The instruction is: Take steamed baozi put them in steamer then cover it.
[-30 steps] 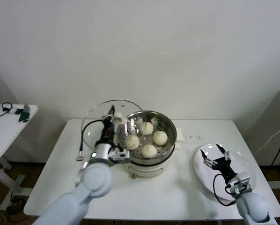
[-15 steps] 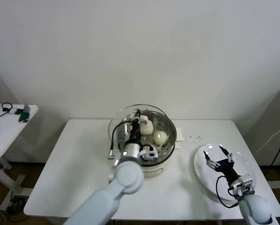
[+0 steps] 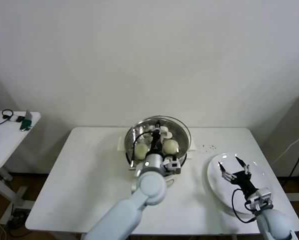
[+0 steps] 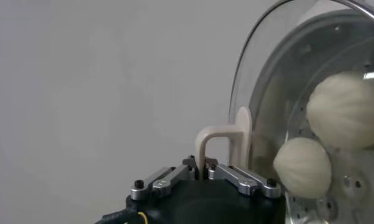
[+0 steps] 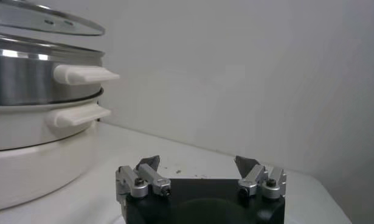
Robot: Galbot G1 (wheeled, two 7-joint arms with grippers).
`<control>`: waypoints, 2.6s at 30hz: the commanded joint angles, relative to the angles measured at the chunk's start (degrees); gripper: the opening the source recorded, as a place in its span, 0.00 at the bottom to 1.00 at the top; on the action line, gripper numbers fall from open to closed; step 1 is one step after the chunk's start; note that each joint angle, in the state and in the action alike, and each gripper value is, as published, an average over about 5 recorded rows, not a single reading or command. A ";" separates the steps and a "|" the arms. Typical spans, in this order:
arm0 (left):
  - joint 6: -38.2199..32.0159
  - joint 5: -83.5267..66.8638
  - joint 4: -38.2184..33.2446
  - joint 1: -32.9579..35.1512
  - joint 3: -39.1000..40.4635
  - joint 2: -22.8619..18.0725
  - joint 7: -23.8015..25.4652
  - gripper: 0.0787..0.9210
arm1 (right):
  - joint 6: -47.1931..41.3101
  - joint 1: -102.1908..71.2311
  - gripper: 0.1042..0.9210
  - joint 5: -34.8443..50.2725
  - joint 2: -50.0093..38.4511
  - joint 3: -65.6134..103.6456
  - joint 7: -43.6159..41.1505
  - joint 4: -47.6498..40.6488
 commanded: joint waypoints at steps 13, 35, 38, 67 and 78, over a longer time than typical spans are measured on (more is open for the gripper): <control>2.80 0.92 3.48 -0.03 -0.26 -0.97 -0.74 0.09 | 0.33 0.07 0.88 -0.52 1.01 0.22 -0.43 -0.24; 2.35 1.82 4.34 0.29 0.13 -0.21 -1.25 0.09 | 0.64 0.67 0.88 -1.01 0.90 0.12 -0.99 -0.73; 1.91 2.53 3.86 0.33 0.11 -0.10 -0.20 0.09 | 0.52 0.58 0.88 -1.01 1.00 0.22 -1.03 -0.61; 2.59 -11.88 -21.45 9.89 -0.69 15.87 -1.06 0.87 | -8.92 0.44 0.88 1.07 0.30 0.80 0.25 2.01; -19.05 -36.18 -29.59 30.19 -26.44 22.12 -26.14 0.88 | -7.22 -1.10 0.88 2.18 -0.77 0.64 -0.29 3.79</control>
